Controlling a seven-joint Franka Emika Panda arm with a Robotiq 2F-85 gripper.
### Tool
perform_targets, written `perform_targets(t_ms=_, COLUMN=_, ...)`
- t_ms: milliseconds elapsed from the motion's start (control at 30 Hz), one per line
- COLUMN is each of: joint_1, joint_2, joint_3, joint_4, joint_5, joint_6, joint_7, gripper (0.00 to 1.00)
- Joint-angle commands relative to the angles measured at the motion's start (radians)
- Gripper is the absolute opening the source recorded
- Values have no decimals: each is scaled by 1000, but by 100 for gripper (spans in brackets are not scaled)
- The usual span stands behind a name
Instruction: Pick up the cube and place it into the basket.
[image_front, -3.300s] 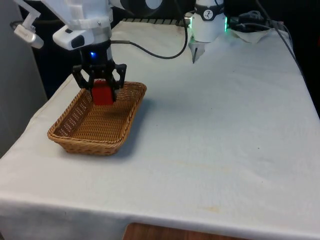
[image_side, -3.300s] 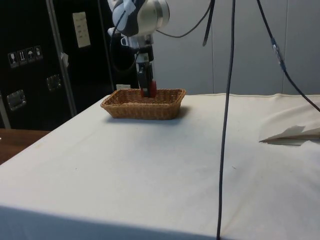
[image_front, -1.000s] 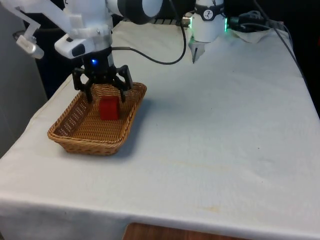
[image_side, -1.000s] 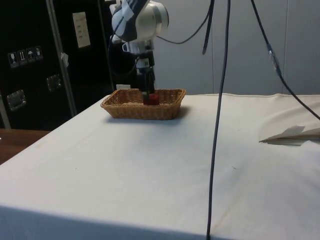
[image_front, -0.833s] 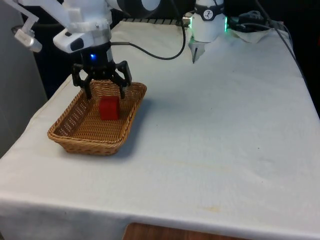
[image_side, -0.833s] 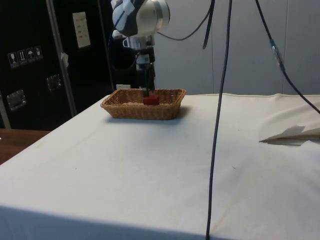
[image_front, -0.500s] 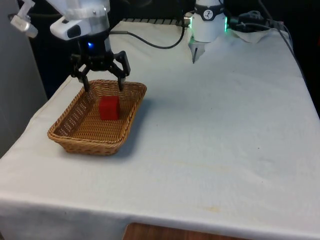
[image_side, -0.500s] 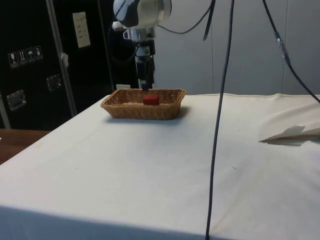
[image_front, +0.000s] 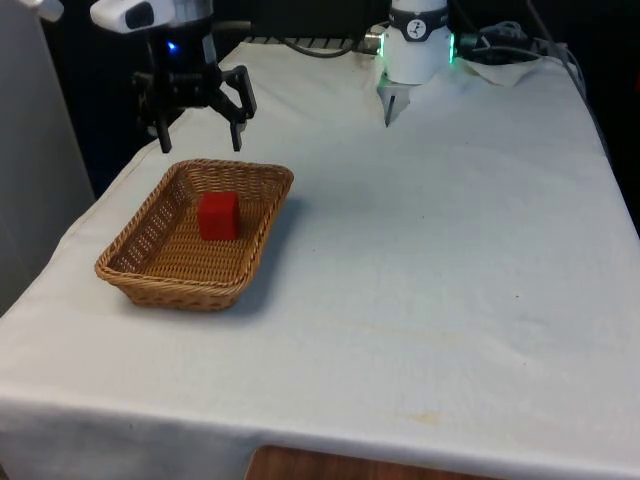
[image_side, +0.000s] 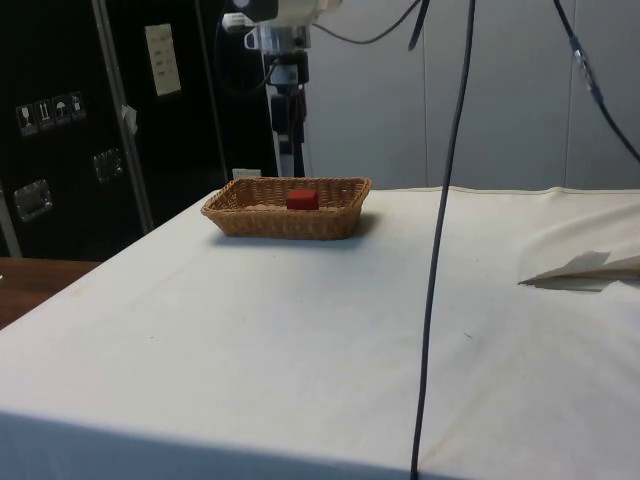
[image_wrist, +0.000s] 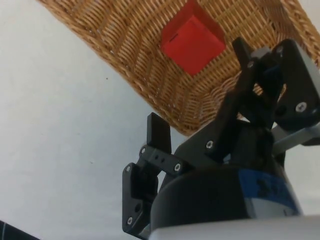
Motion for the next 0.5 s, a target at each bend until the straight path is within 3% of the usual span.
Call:
perform_targets(t_ms=0, joint_1=7, joint_2=-9, joint_3=-7, joint_4=-7, joint_5=-11, joint_6=0, joint_7=3, gripper=100)
perform_targets(t_ms=33, joint_1=9, joint_2=-13, joint_3=-7, joint_4=-7, joint_5=-14, joint_6=-1, joint_7=2, gripper=100)
perform_targets(t_ms=67, joint_1=1, joint_2=-4, joint_3=0, joint_4=0, joint_5=-3, joint_6=-1, joint_7=0, gripper=100)
perform_targets(t_ms=100, joint_1=10, joint_2=-17, joint_3=-8, joint_4=-8, joint_5=-18, joint_6=-2, joint_7=2, gripper=100)
perform_targets(t_ms=333, joint_1=19, joint_2=-50, joint_3=-6, joint_4=-13, joint_5=-49, joint_6=-11, joint_7=-7, gripper=100)
perform_targets(t_ms=367, joint_1=10, joint_2=-40, joint_3=-1, joint_4=-4, joint_5=-38, joint_6=-15, joint_7=-7, gripper=100)
perform_targets(t_ms=400, joint_1=20, joint_2=-53, joint_3=-6, joint_4=-14, joint_5=-53, joint_6=-12, joint_7=-9, gripper=100)
perform_targets(t_ms=467, joint_1=24, joint_2=-60, joint_3=-5, joint_4=-15, joint_5=-61, joint_6=-15, joint_7=-12, gripper=100)
